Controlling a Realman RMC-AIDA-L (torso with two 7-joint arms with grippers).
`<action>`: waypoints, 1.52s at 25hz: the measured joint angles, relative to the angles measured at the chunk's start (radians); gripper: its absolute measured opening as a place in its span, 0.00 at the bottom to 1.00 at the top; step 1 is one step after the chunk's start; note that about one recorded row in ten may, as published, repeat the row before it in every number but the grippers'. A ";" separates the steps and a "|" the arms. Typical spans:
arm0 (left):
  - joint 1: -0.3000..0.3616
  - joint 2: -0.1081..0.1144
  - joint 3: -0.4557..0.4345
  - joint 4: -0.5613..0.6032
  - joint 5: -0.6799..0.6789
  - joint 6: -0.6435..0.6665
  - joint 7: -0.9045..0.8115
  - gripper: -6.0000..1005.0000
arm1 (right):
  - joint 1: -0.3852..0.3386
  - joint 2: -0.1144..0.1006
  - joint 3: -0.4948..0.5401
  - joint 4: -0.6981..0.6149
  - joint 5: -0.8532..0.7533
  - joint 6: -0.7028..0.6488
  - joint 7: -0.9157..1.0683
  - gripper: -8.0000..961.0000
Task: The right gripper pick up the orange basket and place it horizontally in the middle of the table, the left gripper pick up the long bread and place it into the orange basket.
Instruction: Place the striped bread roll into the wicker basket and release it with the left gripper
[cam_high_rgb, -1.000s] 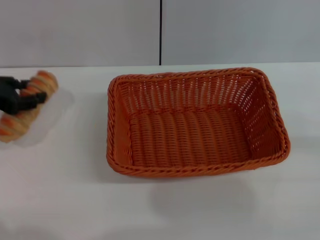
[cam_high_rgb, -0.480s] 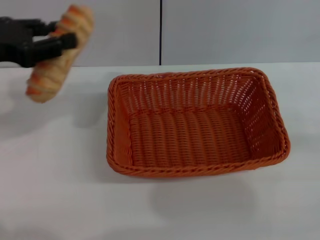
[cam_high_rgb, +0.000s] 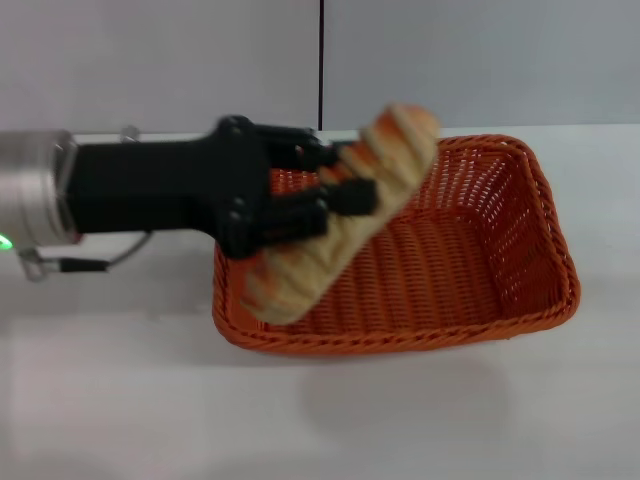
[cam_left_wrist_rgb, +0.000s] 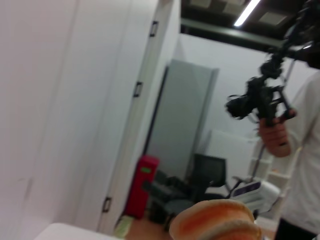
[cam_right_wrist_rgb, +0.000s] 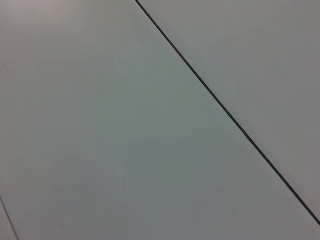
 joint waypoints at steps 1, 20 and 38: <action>0.000 0.000 0.000 0.000 0.000 0.000 0.000 0.34 | 0.000 0.000 0.000 0.000 0.000 0.000 0.000 0.72; -0.050 -0.004 0.443 -0.110 -0.279 -0.460 0.283 0.31 | -0.015 -0.001 -0.002 -0.005 -0.001 0.013 -0.004 0.72; -0.062 0.002 0.504 -0.123 -0.284 -0.658 0.361 0.43 | -0.017 -0.012 0.004 -0.008 -0.001 -0.006 -0.010 0.72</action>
